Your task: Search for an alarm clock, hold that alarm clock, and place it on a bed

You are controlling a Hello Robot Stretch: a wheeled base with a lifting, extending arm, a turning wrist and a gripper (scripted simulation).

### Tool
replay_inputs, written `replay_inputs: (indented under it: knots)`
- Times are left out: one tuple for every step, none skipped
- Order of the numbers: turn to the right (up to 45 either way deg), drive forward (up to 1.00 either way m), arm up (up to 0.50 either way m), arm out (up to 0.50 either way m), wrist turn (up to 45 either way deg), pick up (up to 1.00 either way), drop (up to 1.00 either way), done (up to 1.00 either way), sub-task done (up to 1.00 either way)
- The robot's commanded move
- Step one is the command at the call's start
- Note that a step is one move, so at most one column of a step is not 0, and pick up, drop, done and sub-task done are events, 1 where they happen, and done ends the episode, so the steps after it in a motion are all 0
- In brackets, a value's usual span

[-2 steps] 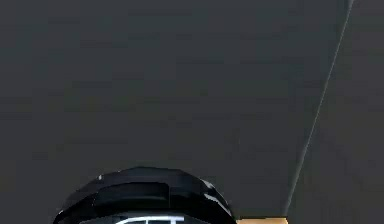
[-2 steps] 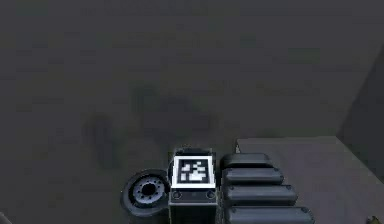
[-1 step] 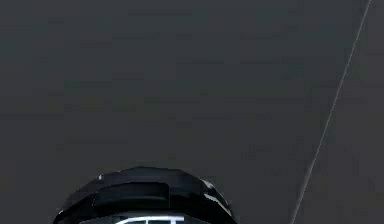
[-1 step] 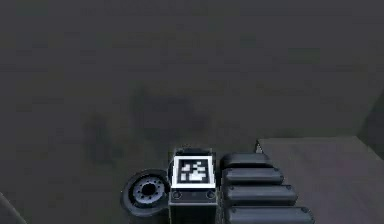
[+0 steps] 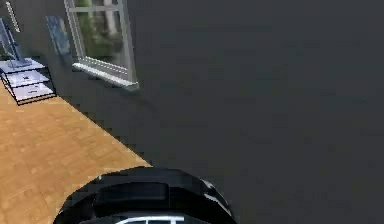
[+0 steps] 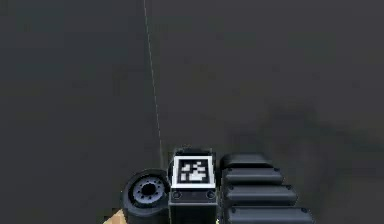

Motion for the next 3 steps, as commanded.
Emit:
replay_inputs:
  knots:
    - [-36.0, 0.00, 0.00, 0.00, 0.0, 0.00, 0.00, 0.00, 0.00]
    - [0.0, 1.00, 0.00, 0.00, 0.0, 0.00, 0.00, 0.00, 0.00]
    - [-3.0, 0.00, 0.00, 0.00, 0.0, 0.00, 0.00, 0.00, 0.00]
